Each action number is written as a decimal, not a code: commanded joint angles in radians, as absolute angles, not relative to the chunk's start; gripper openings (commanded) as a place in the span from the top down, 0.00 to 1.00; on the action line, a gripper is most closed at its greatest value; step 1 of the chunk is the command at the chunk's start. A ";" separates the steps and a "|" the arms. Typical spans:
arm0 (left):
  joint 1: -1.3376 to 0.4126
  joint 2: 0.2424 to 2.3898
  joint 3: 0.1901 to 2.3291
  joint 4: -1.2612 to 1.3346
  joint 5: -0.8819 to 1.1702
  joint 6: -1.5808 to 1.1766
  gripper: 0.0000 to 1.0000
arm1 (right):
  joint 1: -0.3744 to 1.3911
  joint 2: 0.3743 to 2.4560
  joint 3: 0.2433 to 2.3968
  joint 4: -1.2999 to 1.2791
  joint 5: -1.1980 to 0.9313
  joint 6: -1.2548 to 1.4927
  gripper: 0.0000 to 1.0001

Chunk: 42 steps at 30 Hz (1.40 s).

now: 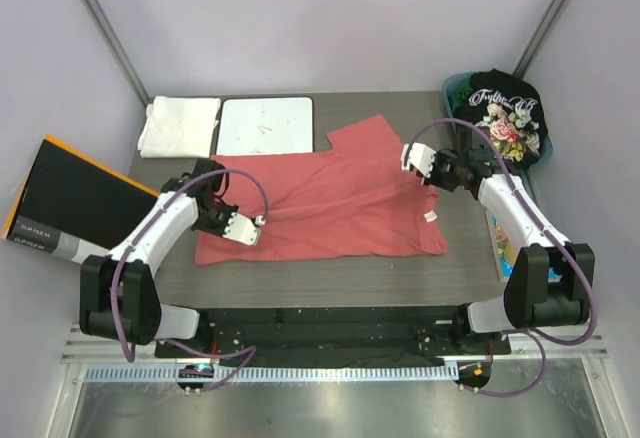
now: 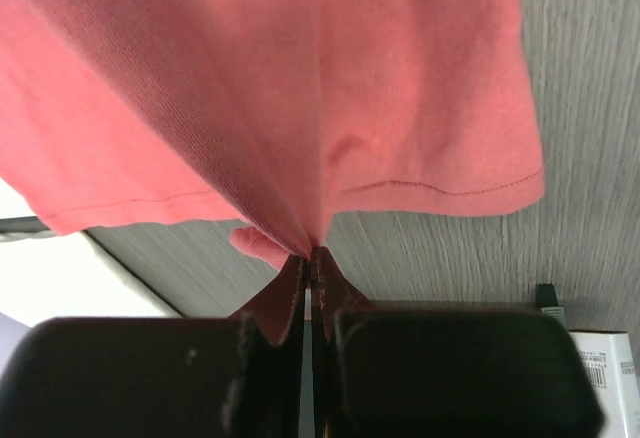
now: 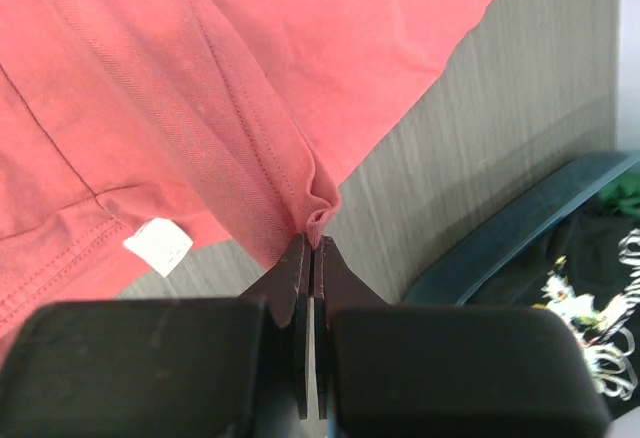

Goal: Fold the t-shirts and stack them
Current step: Flatten out the tshirt

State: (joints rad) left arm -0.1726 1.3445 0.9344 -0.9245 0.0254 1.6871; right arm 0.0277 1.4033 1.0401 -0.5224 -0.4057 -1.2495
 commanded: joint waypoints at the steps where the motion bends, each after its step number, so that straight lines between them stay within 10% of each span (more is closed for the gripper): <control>1: -0.164 1.385 0.960 -0.842 -0.075 1.655 1.00 | 0.038 1.384 1.060 -0.347 -0.364 -1.201 0.99; 10: -0.166 1.638 1.282 -0.537 -0.148 1.485 1.00 | 0.048 1.578 1.158 0.240 -0.223 -1.118 0.99; 15: -0.170 2.054 2.034 -0.338 -0.308 1.238 1.00 | 0.048 1.892 1.675 0.578 -0.074 -1.155 0.99; 17: -0.161 2.249 2.755 -0.642 -0.315 0.915 1.00 | 0.048 2.028 1.921 0.600 -0.008 -1.129 0.99; 19: -0.184 2.399 3.001 -0.672 -0.362 0.905 1.00 | 0.045 2.115 2.303 0.467 0.032 -1.076 0.99; 22: -0.207 2.192 2.768 -0.458 -0.414 0.876 1.00 | 0.046 2.109 2.490 0.396 0.026 -1.046 0.99; 26: -0.283 1.762 1.866 0.122 -0.336 0.914 1.00 | 0.055 1.784 1.927 0.513 0.014 -1.023 0.99; 31: -0.385 1.542 1.291 0.598 -0.478 1.179 1.00 | 0.078 1.456 1.389 0.398 -0.072 -0.991 0.99; 42: -0.379 0.878 0.681 -0.773 -0.016 1.235 1.00 | 0.075 0.927 1.020 -0.897 -0.402 -1.282 0.99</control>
State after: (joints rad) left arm -0.3786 1.0622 0.7246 -0.2882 -0.2417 1.1484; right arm 0.0769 1.0206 0.9958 -0.4290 -0.2901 -1.1603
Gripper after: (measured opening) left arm 0.005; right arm 0.031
